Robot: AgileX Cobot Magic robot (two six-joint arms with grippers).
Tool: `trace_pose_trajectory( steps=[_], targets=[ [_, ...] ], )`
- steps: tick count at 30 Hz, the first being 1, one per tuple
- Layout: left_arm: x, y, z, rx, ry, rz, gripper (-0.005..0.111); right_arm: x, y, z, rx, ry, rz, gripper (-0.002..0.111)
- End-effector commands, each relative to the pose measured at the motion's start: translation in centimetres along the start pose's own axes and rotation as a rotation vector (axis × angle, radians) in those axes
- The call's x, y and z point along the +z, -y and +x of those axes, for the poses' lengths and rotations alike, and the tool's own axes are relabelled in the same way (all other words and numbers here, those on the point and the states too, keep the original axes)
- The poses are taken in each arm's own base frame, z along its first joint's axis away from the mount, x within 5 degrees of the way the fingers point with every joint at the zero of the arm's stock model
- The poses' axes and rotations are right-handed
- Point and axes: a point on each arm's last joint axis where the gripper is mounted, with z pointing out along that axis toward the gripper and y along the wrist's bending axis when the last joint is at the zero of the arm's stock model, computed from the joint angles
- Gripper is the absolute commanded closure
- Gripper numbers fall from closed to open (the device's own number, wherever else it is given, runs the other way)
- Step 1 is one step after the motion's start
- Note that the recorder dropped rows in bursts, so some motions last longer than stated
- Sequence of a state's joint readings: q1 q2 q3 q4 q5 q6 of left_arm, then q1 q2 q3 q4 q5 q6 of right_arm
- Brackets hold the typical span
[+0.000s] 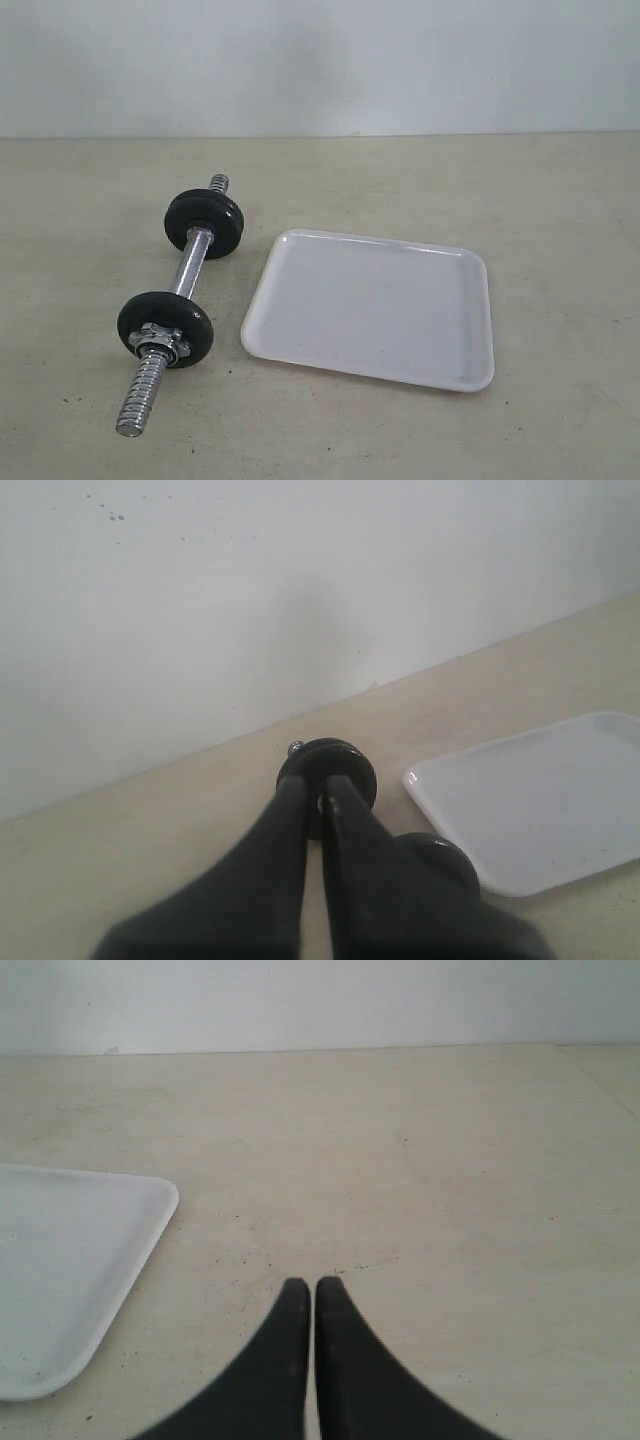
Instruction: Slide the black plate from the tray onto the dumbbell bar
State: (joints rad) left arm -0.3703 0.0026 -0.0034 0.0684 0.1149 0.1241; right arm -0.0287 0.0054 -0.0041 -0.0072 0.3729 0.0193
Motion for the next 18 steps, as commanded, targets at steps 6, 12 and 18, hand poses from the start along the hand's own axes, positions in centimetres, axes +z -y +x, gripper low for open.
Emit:
trace_pose_trajectory(
  steps=[6,12,18],
  targets=[
    [0.0,0.02,0.09,0.0,0.001,0.001,0.102,0.01,-0.04,-0.02,-0.007,0.016,-0.008,0.108],
    [0.0,0.02,0.09,0.0,0.001,0.001,0.102,0.01,-0.07,-0.02,-0.008,0.016,-0.012,0.108],
    [0.0,0.02,0.09,0.0,0.001,0.001,0.102,0.01,-0.07,-0.02,-0.008,0.016,-0.012,0.108]
  ],
)
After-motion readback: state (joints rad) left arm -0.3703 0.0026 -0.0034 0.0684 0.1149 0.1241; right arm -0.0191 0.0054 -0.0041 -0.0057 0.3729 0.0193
